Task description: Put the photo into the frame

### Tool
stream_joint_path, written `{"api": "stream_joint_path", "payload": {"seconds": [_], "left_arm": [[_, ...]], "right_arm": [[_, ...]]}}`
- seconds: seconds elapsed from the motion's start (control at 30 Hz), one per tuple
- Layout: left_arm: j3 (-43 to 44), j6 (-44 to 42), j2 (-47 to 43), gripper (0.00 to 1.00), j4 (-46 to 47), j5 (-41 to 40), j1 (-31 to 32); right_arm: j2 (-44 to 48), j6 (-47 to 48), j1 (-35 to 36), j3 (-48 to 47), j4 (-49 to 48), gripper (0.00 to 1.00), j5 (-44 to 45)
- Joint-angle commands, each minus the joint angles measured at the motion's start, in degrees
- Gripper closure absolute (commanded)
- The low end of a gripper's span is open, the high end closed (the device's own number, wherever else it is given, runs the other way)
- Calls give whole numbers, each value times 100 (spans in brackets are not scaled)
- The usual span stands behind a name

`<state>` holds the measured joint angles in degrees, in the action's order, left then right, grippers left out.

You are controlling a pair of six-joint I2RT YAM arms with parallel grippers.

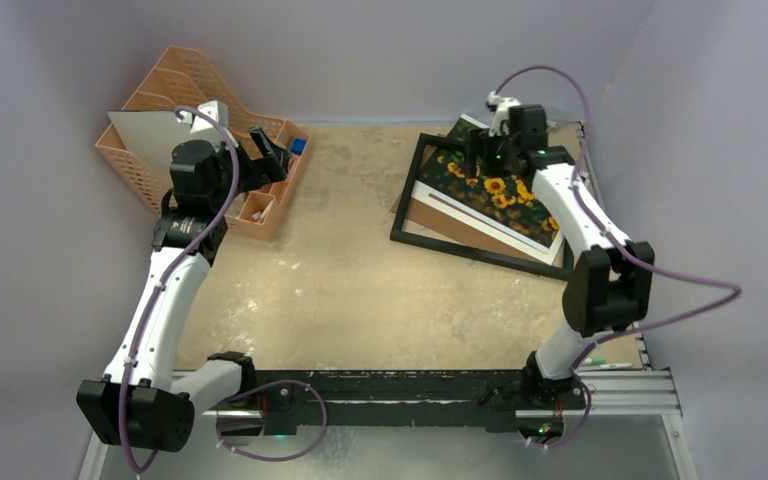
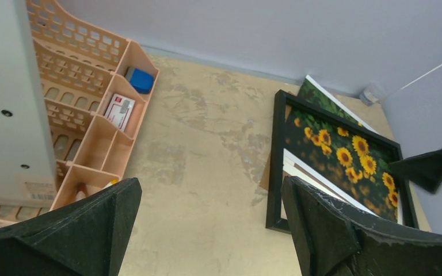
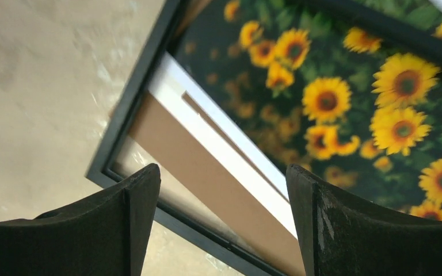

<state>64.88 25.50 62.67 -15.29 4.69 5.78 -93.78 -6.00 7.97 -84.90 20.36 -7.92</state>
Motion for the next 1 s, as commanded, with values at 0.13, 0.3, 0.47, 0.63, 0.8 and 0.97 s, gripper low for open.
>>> {"api": "stream_joint_path", "payload": {"seconds": [0.13,0.3,0.47,0.63,0.8,0.97], "left_arm": [[52,130,74,2,536,302,11],[18,27,74,2,489,257,11],[-35,58,140,2,558,279,11],[-61,112,255,2,621,381,20],[-38,112,330,2,628,364,20],[-12,113,367,2,663,362,20]], "right_arm": [[-567,1562,1078,37,608,18,-127],[-619,2156,1374,495,548,18,-192],[-963,2356,1624,564,729,18,-7],[-915,2487,1704,932,602,18,-108],[-1058,2533,1740,1125,526,17,-129],[-1239,2534,1738,1091,453,18,-206]]}}
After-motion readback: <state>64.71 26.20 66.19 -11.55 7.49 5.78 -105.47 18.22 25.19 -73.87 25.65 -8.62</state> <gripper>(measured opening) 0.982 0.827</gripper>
